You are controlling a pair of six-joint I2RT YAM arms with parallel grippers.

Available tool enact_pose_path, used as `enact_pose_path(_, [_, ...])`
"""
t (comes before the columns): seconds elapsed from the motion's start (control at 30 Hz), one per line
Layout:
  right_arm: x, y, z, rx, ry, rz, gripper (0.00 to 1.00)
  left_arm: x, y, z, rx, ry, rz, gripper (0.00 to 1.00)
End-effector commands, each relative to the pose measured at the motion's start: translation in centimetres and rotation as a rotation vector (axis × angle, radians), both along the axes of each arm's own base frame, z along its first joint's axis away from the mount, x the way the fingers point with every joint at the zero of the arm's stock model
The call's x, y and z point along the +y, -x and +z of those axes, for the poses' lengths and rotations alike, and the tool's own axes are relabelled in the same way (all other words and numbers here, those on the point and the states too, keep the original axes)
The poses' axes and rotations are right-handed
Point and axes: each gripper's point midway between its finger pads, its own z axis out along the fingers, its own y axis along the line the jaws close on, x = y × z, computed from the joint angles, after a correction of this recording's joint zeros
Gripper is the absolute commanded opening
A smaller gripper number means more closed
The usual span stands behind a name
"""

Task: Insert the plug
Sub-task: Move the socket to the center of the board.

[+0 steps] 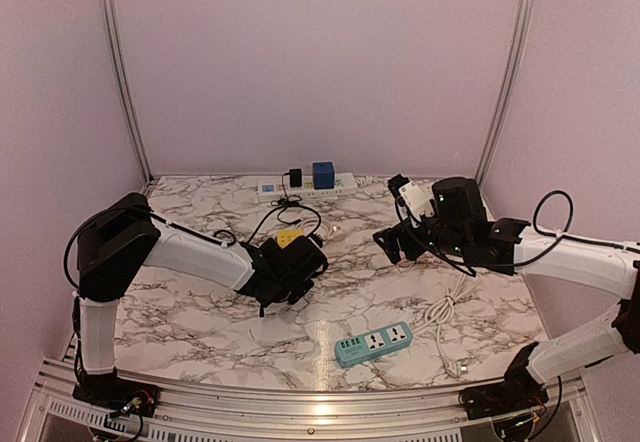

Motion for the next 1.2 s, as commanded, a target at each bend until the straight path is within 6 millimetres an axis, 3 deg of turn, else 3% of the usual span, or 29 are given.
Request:
enact_pose_path(0.0, [-0.5, 0.0, 0.0, 0.011, 0.001, -0.022, 0.99, -0.3, -4.1, -0.4, 0.006, -0.035, -0.012, 0.99])
enact_pose_path(0.17, [-0.7, 0.8, -0.4, 0.044, 0.007, -0.008, 0.99, 0.2, -9.5, -1.8, 0.006, -0.099, 0.026, 0.99])
enact_pose_path(0.27, [-2.6, 0.4, -1.4, 0.064, 0.054, -0.101, 0.99, 0.2, -12.0, -2.3, 0.014, -0.082, 0.046, 0.99])
enact_pose_path(0.37, [-4.5, -0.6, -2.8, 0.109, 0.065, -0.180, 0.99, 0.0, -12.7, -2.6, 0.020, -0.058, 0.052, 0.99])
enact_pose_path(0.5, [-6.2, -2.0, -4.1, 0.162, 0.013, -0.237, 0.99, -0.4, -12.1, -1.4, 0.037, 0.019, 0.050, 0.99])
enact_pose_path(0.6, [-7.0, -3.0, -5.1, 0.191, 0.018, -0.236, 0.98, -0.4, -11.3, 0.9, 0.047, 0.090, 0.059, 0.99])
enact_pose_path(0.73, [-6.1, -2.4, -6.3, 0.278, 0.062, -0.153, 0.98, -0.2, -9.7, 4.5, 0.060, 0.172, 0.063, 0.99])
enact_pose_path(0.93, [-2.9, 3.5, -6.7, 0.391, 0.117, 0.118, 0.95, 1.8, -7.0, 11.3, 0.038, 0.347, 0.112, 0.99])
enact_pose_path(1.07, [-0.5, 8.6, -7.2, 0.427, 0.219, 0.309, 0.95, 4.3, -5.4, 16.8, -0.045, 0.446, 0.147, 0.99])
enact_pose_path(1.17, [1.5, 11.0, -6.6, 0.417, 0.209, 0.427, 0.95, 6.4, -4.0, 19.8, -0.098, 0.491, 0.171, 0.99])
